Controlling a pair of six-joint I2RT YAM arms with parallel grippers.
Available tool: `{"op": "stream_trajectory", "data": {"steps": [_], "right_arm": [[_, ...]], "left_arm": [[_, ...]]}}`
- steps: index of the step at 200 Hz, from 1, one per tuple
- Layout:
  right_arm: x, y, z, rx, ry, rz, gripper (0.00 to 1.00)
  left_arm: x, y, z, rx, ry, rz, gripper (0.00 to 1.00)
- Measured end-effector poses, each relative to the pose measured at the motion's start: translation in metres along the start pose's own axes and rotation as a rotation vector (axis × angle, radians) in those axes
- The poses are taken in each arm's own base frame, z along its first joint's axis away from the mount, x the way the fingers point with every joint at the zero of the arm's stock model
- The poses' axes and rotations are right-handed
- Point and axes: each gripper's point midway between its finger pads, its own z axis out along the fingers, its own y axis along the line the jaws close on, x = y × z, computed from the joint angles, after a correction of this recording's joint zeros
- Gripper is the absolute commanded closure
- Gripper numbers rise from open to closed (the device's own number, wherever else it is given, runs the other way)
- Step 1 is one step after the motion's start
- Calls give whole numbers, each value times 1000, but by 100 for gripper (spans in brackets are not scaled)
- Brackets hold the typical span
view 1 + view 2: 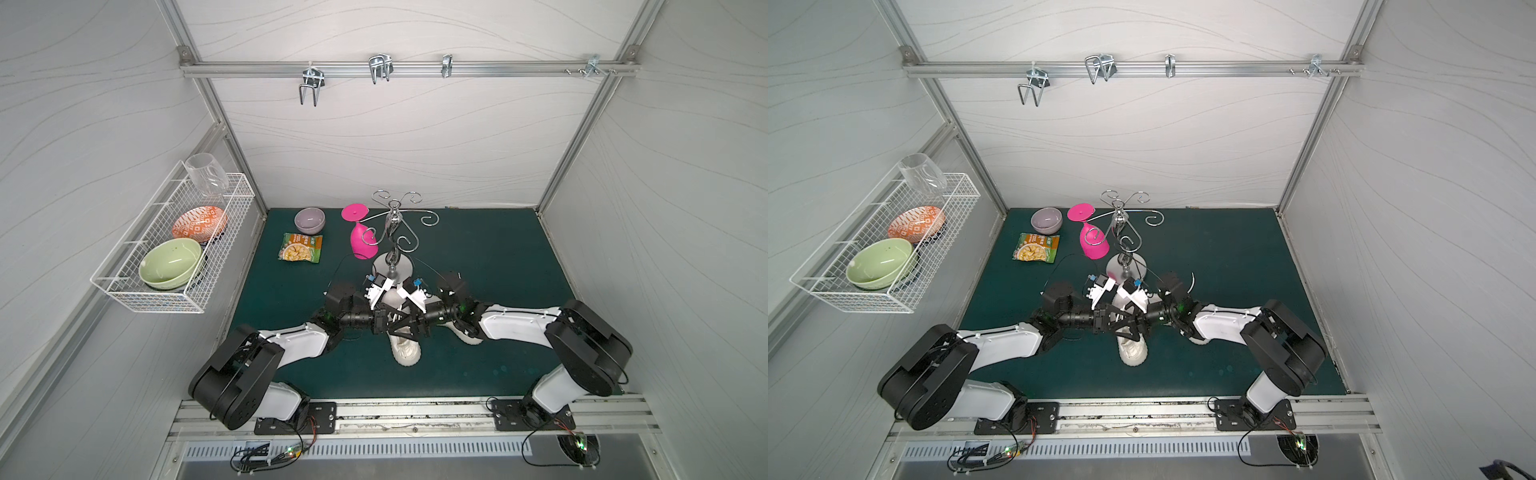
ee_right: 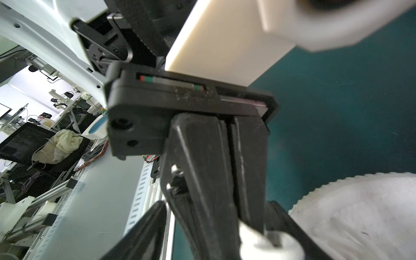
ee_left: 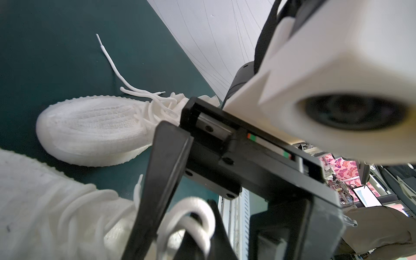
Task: Tie the shoes
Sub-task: Cross the shoelace with the shoelace.
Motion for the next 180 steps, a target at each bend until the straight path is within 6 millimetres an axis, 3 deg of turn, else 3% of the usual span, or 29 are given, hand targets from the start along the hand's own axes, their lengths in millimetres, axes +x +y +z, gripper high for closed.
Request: {"op": "stream_trajectory", "data": {"steps": [76, 180], "right_arm": [[14, -10, -8, 20, 4, 43, 52], [27, -26, -13, 96, 19, 79, 100]], "left_arm": [[-1, 13, 0, -17, -12, -52, 100], [-2, 18, 3, 6, -18, -90, 100]]}}
